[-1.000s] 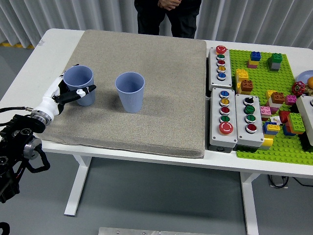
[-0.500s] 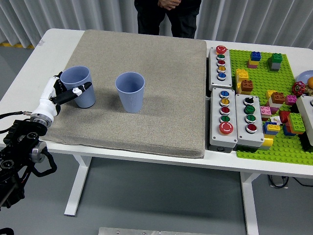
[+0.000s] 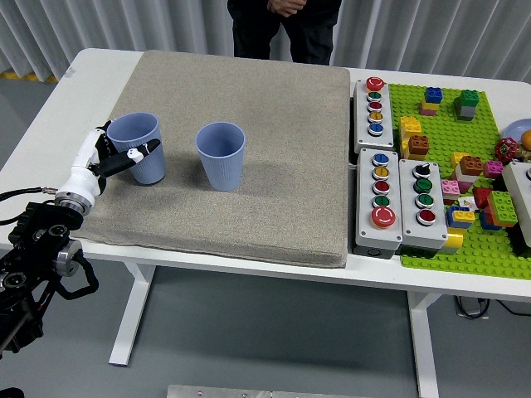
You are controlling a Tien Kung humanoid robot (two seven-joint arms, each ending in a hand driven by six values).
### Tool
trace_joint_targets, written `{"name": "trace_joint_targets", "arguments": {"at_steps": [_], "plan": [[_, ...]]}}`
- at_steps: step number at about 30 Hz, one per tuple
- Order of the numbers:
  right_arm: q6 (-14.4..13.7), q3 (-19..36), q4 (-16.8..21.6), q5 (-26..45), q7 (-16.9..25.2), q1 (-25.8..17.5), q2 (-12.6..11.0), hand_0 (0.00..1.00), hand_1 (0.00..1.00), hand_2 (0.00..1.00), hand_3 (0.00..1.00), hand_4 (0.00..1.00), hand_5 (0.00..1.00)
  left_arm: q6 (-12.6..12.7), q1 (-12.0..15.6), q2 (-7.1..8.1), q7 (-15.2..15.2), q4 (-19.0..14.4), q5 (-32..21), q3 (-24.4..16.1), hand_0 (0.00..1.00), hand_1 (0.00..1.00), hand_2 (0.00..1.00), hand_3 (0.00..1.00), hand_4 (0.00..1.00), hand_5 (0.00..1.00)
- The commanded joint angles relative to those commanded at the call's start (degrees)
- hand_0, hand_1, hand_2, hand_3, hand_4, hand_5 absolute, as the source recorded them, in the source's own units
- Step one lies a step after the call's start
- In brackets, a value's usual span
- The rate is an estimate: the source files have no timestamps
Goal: Pick cup pour cup place
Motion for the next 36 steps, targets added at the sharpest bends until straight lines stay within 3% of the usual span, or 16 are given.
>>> {"name": "trace_joint_targets", "arguments": {"at_steps": [1, 7, 14, 23, 36], "plan": [[0.0, 0.0, 0.0, 0.0, 0.0, 0.0, 0.0, 0.724, 0.695, 0.746, 0.706, 0.324, 0.284, 0.4, 0.1, 0.06, -0.1, -0.5, 0.5, -0.2, 0.631, 0.528, 0.523, 0.541, 0.913, 0.11], [-0.1, 0.2, 0.0, -0.2, 0.0, -0.3, 0.0, 0.725, 0.695, 0.746, 0.707, 0.323, 0.282, 1.6, 1.1, 1.12, 0.2, -5.3, 6.5, -2.5, 0.629, 0.526, 0.524, 0.54, 0.915, 0.115], [0.0, 0.4, 0.0, -0.4, 0.0, -0.7, -0.3, 0.725, 0.694, 0.746, 0.706, 0.324, 0.282, 1.6, 0.4, 5.89, 1.0, -11.2, 19.6, -1.0, 0.633, 0.529, 0.53, 0.545, 0.909, 0.112], [-0.1, 0.0, 0.0, 0.2, 0.2, -0.4, -0.5, 0.725, 0.694, 0.745, 0.706, 0.324, 0.281, 2.6, -4.2, 8.74, 1.8, -11.1, 29.6, 3.5, 0.632, 0.529, 0.532, 0.541, 0.904, 0.105], [-0.2, -0.5, 0.0, 1.0, 0.3, 0.1, -0.6, 0.725, 0.694, 0.743, 0.706, 0.324, 0.28, 3.2, -8.0, 8.89, 2.4, -11.0, 37.5, 6.7, 0.627, 0.53, 0.536, 0.536, 0.891, 0.095]]}}
